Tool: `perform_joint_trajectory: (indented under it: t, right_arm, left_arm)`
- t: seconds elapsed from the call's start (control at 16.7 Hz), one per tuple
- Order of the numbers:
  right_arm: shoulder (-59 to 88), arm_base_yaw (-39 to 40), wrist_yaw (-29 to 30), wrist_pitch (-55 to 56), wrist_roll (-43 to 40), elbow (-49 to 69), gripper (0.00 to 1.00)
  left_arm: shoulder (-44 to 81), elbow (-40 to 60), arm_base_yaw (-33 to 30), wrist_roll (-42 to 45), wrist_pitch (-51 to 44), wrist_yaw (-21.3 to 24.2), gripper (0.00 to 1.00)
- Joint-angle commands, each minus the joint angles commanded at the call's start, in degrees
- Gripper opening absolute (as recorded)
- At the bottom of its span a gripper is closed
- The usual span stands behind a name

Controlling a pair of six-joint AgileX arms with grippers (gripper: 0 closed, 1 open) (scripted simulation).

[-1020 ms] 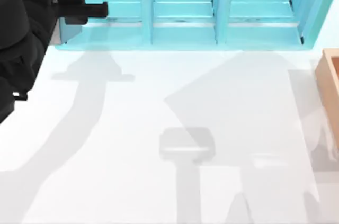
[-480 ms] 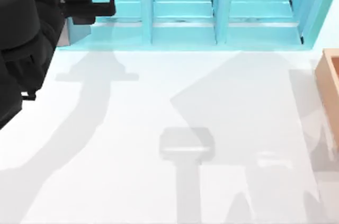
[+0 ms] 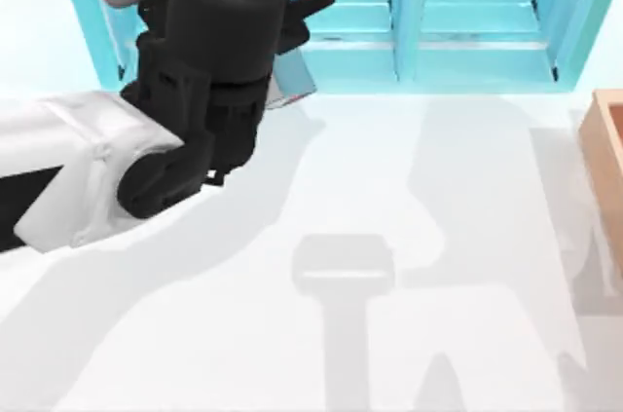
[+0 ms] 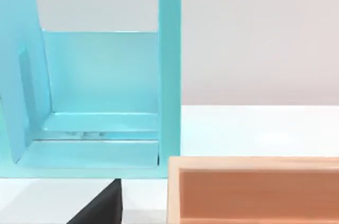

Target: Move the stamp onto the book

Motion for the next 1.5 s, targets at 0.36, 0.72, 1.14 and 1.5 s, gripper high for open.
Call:
perform_joint_trajectory:
  t: [0.36,0.72,1.14,1.5]
  right_arm:
    - [0.0,0.0,0.0,0.0,0.0,0.0,1.0]
    - [0.0,0.0,0.0,0.0,0.0,0.0,1.0]
    - [0.0,0.0,0.0,0.0,0.0,0.0,1.0]
    - [0.0,0.0,0.0,0.0,0.0,0.0,1.0]
  left_arm:
    - [16.43,10.48,-13.16,-42.82,-9.25,-13.92,0.0]
    - [28.43,18.98,-24.28,-80.67,-17.69,-25.44,0.0]
    - [34.52,24.19,-30.81,-99.48,-22.54,-32.58,0.0]
    - [34.56,23.9,-30.73,-99.78,-22.69,-32.45,0.0]
